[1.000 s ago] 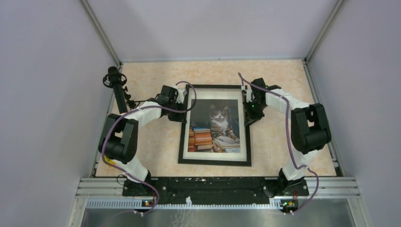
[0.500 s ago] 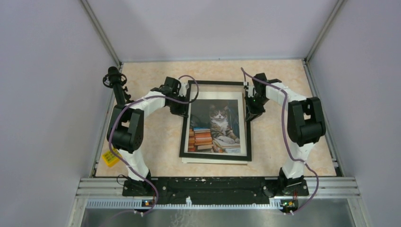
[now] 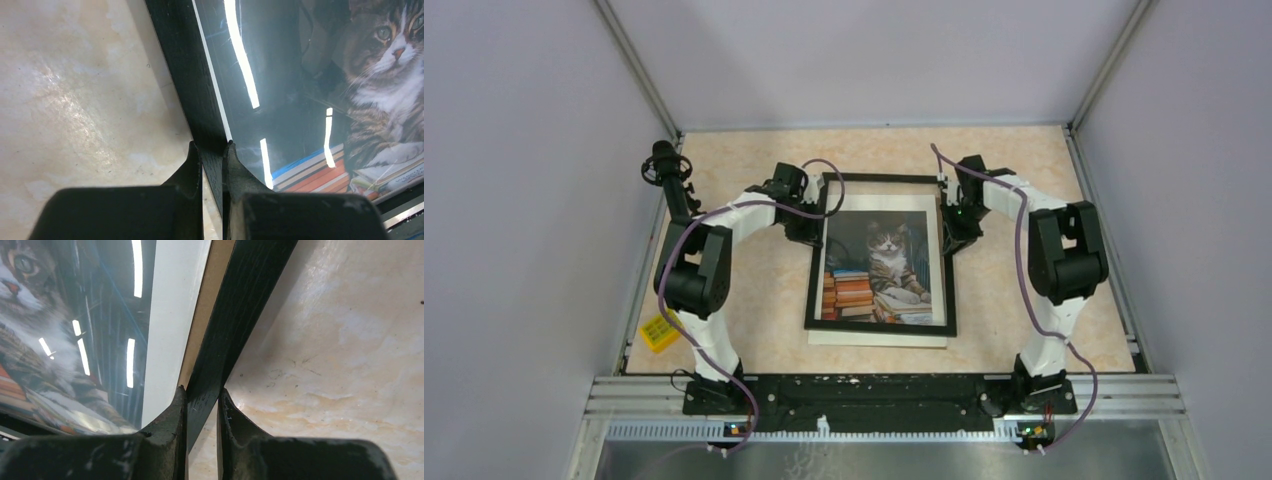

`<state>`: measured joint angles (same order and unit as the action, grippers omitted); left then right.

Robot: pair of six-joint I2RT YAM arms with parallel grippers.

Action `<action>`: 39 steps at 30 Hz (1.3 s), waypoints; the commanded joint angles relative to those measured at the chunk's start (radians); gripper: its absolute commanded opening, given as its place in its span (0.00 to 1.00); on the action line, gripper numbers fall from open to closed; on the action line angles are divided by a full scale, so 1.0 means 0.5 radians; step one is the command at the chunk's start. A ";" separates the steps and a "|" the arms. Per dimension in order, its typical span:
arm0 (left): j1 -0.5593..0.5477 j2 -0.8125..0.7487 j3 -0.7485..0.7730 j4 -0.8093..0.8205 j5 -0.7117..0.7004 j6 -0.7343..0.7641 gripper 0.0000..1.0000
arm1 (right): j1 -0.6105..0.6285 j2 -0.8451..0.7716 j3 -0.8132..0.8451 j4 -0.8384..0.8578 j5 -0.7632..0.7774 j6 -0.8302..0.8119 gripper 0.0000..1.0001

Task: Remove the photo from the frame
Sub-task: Move the photo frame item to the photo frame.

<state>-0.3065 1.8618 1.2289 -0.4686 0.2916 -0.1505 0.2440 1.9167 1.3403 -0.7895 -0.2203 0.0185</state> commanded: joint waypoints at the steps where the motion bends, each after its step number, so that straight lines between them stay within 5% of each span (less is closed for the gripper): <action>1: 0.017 0.108 0.104 0.141 -0.054 0.201 0.00 | 0.006 0.093 0.104 0.201 0.152 -0.213 0.00; 29: 0.105 0.403 0.535 0.191 -0.134 0.200 0.00 | -0.068 0.424 0.726 0.141 0.195 -0.173 0.00; 32: 0.110 0.416 0.573 0.208 -0.140 0.192 0.04 | -0.087 0.453 0.778 0.137 0.167 -0.152 0.14; 39: 0.141 0.411 0.653 0.159 -0.184 0.225 0.42 | -0.155 0.474 0.900 0.076 0.102 -0.156 0.56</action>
<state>-0.2562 2.0758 1.5173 -0.3946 0.2264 -0.0967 0.2073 2.1548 1.7214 -0.7677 -0.1585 -0.0223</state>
